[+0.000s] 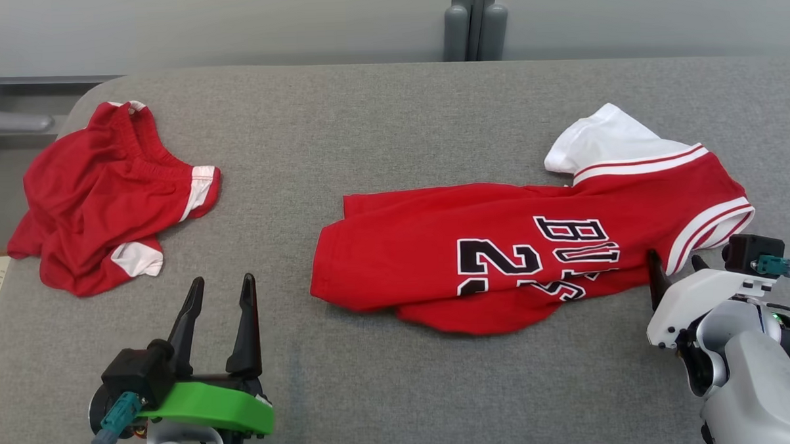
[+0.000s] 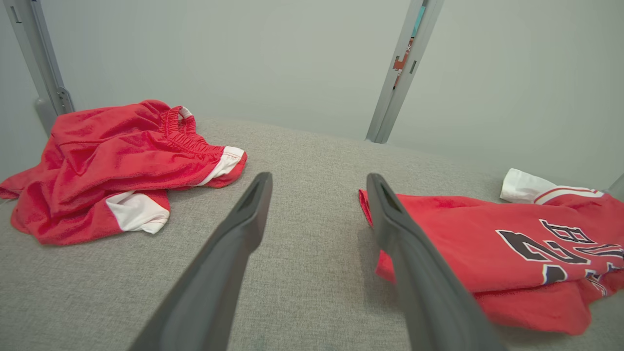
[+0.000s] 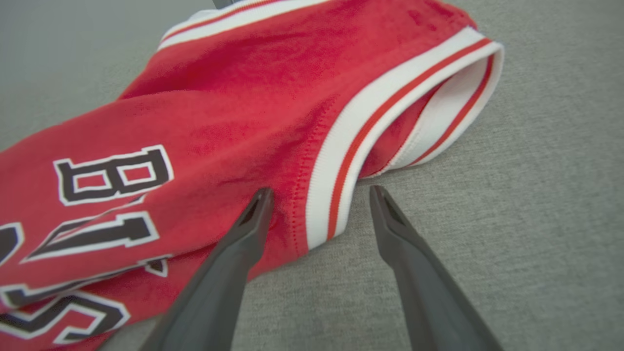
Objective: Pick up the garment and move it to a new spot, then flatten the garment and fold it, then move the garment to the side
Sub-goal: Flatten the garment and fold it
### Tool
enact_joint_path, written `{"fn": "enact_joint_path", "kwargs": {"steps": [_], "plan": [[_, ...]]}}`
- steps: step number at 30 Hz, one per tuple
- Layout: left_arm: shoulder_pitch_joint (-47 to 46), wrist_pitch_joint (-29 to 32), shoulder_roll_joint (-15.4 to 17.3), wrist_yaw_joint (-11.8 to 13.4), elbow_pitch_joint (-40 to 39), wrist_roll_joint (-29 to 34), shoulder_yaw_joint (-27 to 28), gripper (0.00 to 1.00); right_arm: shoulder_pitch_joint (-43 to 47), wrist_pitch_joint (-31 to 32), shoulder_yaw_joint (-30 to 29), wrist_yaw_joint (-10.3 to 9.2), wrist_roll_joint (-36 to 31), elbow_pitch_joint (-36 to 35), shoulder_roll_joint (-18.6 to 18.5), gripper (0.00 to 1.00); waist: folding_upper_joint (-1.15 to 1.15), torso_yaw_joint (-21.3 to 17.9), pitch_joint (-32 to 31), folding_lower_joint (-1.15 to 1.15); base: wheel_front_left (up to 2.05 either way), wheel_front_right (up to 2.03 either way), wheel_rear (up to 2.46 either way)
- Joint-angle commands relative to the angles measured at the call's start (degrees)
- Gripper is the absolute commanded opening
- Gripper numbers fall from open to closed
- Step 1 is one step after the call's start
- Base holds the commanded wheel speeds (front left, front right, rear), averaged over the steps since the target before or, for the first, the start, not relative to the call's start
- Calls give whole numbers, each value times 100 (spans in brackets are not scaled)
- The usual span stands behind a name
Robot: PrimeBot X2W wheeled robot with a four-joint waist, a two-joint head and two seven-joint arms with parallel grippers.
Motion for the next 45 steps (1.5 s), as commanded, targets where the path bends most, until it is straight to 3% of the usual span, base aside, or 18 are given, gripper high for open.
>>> {"fn": "enact_joint_path", "kwargs": {"steps": [1, 3, 4, 5, 11, 17, 26, 33, 35, 38, 45], "plan": [[-91, 2, 10, -16, 12, 10, 21, 100, -109, -75, 28, -4, 45, 91, -64, 100, 0, 70, 56, 0, 0, 0, 0], [-93, 1, 22, -23, 18, 0, 30, 100, -184, -143, 101, -5, 103, 244, -99, 100, 0, 88, 66, 0, 0, 0, 0], [-96, 1, 27, -25, 19, -4, 34, 100, -232, -191, 167, -4, 134, 297, -129, 69, 0, 95, 71, 0, 0, 0, 0], [-98, 1, 29, -27, 21, -6, 35, 100, -265, -230, 234, -4, 142, 341, -165, 1, 0, 98, 73, 0, 0, 0, 0], [-58, -1, 7, 4, 44, -18, 42, 100, -239, -903, 554, -4, 215, 144, -290, 0, 0, 82, -30, 0, 0, 0, 0], [106, -2, 28, 3, 74, -54, 61, 100, 136, -1242, 818, -4, 5, -915, -225, 0, 0, -1, -236, 0, 0, 0, 0], [254, -3, 50, 47, 5, -60, 75, 100, 1048, -422, 1323, -5, -266, -3928, -108, 0, 0, -108, -421, 0, 0, 0, 0], [259, -3, 63, 25, -41, -77, 59, 100, 1061, 454, 1385, -4, -20, -5396, -195, 0, 0, -89, -373, 0, 0, 0, 0], [229, -3, 63, 21, -52, -81, 66, 100, 934, 646, 1323, -5, 56, -5338, -330, 0, 0, -87, -297, 0, 0, 0, 0], [98, -4, 42, -6, -71, -66, 48, 100, 581, 835, 1108, -4, 317, -4684, -523, 0, 0, -51, -114, 0, 0, 0, 0], [-215, -3, -52, -91, -50, 32, -31, 100, -812, 592, 899, -4, 485, -2301, -1026, 0, 0, 231, 343, 0, 0, 0, 0]]}}
